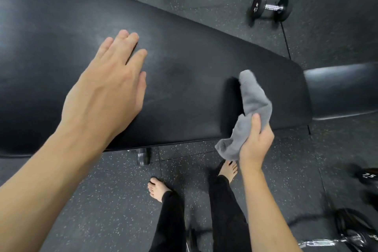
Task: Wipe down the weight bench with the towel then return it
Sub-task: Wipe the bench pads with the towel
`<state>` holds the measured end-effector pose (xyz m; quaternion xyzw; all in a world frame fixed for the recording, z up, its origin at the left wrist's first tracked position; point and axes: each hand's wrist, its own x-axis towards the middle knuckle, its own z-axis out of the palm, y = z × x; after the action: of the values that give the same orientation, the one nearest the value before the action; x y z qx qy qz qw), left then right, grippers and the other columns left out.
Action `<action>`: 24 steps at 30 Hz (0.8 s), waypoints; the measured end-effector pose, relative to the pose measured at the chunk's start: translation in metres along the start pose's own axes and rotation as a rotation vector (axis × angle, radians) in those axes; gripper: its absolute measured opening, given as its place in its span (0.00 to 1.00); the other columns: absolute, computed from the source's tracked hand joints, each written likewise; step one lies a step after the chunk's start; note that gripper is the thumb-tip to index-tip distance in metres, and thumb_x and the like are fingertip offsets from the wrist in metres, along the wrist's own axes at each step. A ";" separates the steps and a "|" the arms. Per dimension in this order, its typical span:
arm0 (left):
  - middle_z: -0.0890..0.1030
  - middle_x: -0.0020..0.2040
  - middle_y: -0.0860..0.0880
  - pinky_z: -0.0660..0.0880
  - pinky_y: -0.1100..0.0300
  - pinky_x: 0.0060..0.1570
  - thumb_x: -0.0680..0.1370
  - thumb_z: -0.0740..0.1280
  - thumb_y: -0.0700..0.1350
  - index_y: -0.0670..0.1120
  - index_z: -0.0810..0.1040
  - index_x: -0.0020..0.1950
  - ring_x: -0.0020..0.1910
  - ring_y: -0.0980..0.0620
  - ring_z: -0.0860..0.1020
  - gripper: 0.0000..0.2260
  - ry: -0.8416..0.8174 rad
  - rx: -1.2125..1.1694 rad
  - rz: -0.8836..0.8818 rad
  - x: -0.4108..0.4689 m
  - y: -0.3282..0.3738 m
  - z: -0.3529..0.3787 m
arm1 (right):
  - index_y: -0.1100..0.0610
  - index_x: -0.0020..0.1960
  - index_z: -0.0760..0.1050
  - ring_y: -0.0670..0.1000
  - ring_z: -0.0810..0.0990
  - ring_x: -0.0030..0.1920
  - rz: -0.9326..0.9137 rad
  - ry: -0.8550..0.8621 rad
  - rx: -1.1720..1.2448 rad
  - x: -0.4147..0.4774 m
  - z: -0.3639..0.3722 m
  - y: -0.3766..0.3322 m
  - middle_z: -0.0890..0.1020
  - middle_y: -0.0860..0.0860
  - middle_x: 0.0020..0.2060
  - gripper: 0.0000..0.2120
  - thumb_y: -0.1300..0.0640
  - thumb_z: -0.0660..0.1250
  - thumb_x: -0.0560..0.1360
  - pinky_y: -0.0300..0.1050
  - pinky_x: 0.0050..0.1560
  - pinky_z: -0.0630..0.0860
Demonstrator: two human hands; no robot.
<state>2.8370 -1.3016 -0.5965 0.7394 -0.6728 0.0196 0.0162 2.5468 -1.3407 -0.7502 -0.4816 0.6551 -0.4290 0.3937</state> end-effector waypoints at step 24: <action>0.69 0.78 0.39 0.57 0.43 0.80 0.82 0.63 0.48 0.39 0.74 0.73 0.80 0.40 0.64 0.22 -0.258 -0.130 0.214 0.064 0.129 0.060 | 0.51 0.81 0.62 0.41 0.56 0.80 0.017 -0.184 -0.290 0.062 -0.039 0.019 0.61 0.30 0.75 0.28 0.44 0.56 0.83 0.54 0.82 0.56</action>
<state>2.7147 -1.3808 -0.6536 0.6575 -0.7438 -0.1172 -0.0248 2.4906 -1.3903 -0.7621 -0.5651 0.6753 -0.2804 0.3820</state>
